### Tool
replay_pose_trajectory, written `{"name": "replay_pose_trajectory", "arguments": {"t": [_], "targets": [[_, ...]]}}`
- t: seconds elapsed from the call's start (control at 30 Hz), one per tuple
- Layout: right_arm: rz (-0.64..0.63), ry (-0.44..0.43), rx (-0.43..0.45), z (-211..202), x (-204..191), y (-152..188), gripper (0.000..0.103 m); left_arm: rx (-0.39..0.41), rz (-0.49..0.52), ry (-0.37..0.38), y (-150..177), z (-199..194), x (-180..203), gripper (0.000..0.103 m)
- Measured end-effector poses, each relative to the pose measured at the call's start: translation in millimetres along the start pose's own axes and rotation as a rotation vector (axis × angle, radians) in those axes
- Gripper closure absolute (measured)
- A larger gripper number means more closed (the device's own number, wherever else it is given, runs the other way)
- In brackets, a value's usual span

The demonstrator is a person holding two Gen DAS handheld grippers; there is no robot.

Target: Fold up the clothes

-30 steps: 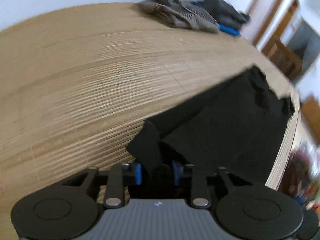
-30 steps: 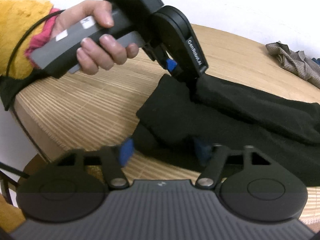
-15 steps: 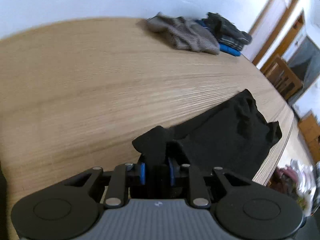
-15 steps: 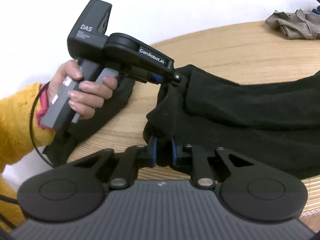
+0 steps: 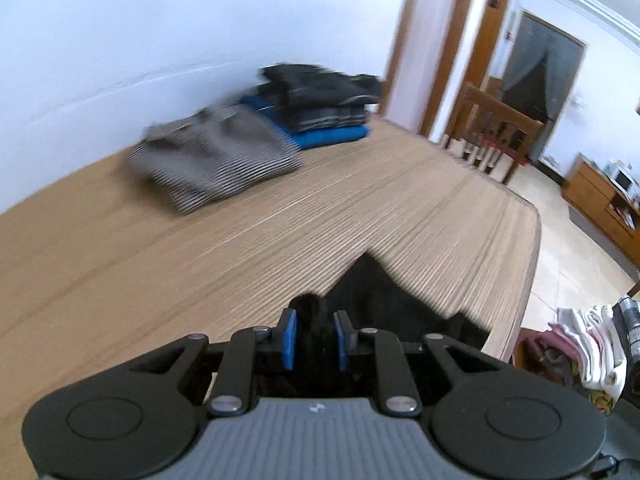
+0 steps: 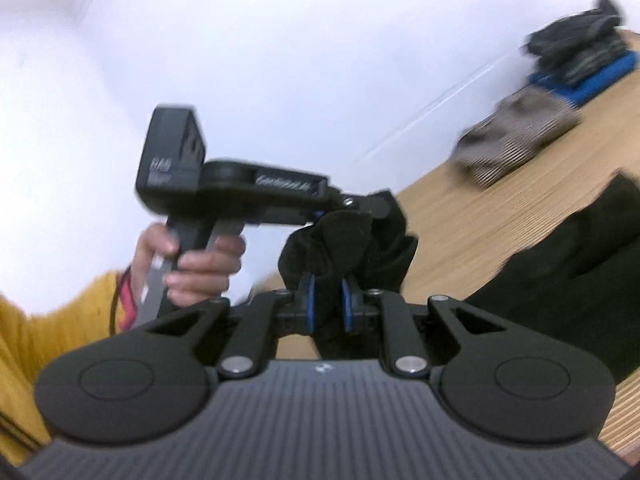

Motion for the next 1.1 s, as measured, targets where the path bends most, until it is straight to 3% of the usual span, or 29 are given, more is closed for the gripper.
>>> {"name": "replay_pose_trajectory", "arguments": {"t": [0.03,0.13,0.23,0.3,0.4,0.47,0.53,0.57,0.6,0.7,0.83,0.9,1.1], "targets": [[0.018,0.015,0.028,-9,17,-12,0.086,0.001,0.022,0.011,-14,16,17,0.089],[0.056,0.076,0.095,-28,71,-45,0.086,-0.008,0.098,0.037,-47,79,63,0.09],[0.115,0.183,0.121,-42,135,-56,0.086,-0.066,0.197,0.022,-52,154,98,0.089],[0.171,0.272,0.094,-44,184,-52,0.086,-0.148,0.219,-0.007,-43,202,112,0.088],[0.214,0.366,-0.022,-35,231,-32,0.083,-0.223,0.204,-0.042,-30,233,113,0.087],[0.219,0.382,-0.041,-35,240,-26,0.079,-0.217,0.227,-0.064,-25,226,110,0.086],[0.202,0.405,-0.029,-41,237,-32,0.064,-0.187,0.271,-0.108,-24,207,105,0.079],[0.195,0.418,-0.021,-45,235,-37,0.051,-0.172,0.287,-0.132,-24,196,101,0.076],[0.193,0.421,-0.007,-50,232,-42,0.046,-0.156,0.295,-0.162,-25,182,95,0.07],[0.186,0.426,0.031,-65,224,-56,0.044,-0.123,0.288,-0.246,-24,143,74,0.058],[0.146,0.366,0.016,-54,219,-77,0.037,-0.149,0.27,-0.363,-9,111,48,0.055],[0.085,0.339,-0.03,-37,219,-80,0.037,-0.166,0.257,-0.394,2,102,39,0.055],[0.038,0.382,-0.216,3,240,-60,0.038,-0.219,0.105,-0.399,34,93,7,0.055]]}}
Point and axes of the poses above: each gripper's, at about its wrist camera, not at the fingertips, and z roughly the way its jaws point, x to its right, y to its underside, the point moved 5 cm from there along z, roughly the way its jaws point, and after that the axes turned 1 degree about z, right-handed, at the moved point
